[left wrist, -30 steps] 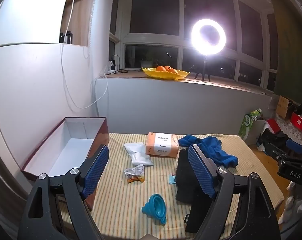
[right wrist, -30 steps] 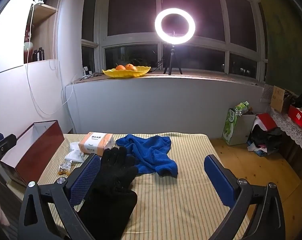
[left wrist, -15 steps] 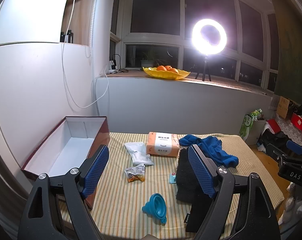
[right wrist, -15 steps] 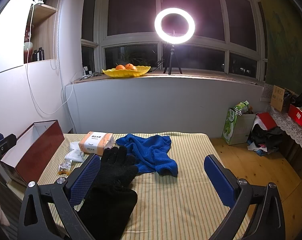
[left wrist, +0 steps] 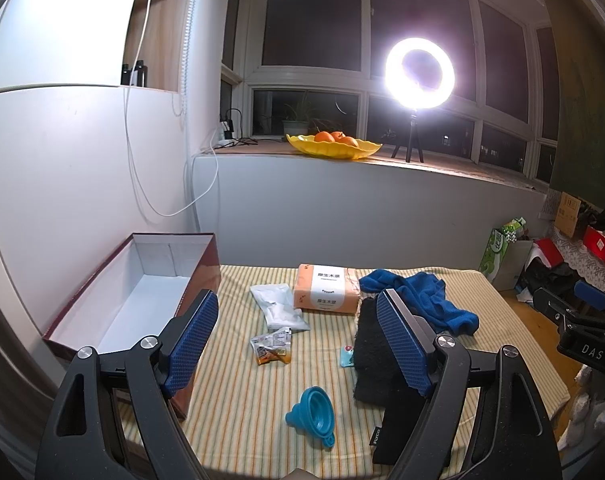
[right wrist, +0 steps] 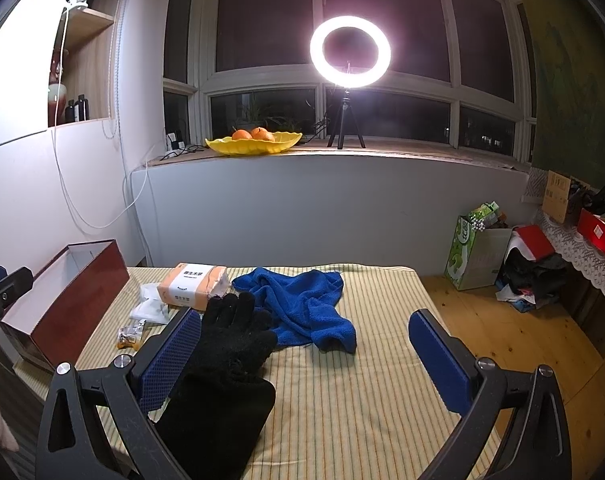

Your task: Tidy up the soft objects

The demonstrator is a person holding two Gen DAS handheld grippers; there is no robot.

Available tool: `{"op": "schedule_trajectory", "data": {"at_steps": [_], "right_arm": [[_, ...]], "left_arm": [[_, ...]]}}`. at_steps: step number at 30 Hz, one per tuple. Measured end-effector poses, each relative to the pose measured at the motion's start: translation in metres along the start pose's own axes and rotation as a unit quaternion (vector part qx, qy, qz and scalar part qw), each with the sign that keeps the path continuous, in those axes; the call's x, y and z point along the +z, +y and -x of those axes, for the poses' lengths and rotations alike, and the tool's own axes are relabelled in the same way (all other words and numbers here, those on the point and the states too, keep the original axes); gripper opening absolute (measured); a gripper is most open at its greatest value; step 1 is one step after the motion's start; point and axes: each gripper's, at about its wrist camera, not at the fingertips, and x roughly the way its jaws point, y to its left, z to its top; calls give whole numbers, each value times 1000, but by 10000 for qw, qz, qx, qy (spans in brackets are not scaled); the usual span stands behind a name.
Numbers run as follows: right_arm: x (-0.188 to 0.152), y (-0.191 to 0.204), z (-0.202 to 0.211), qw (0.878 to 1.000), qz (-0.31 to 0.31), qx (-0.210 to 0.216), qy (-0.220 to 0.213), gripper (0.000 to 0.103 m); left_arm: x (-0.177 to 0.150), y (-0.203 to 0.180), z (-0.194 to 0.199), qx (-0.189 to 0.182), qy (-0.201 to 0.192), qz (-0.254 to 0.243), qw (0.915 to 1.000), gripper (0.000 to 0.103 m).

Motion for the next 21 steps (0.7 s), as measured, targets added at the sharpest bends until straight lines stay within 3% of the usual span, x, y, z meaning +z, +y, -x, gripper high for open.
{"op": "schedule_trajectory", "data": {"at_steps": [21], "right_arm": [[-2, 2, -3, 10000, 5, 22, 64, 103]], "left_arm": [[0, 0, 0, 10, 11, -5, 10000, 82]]}}
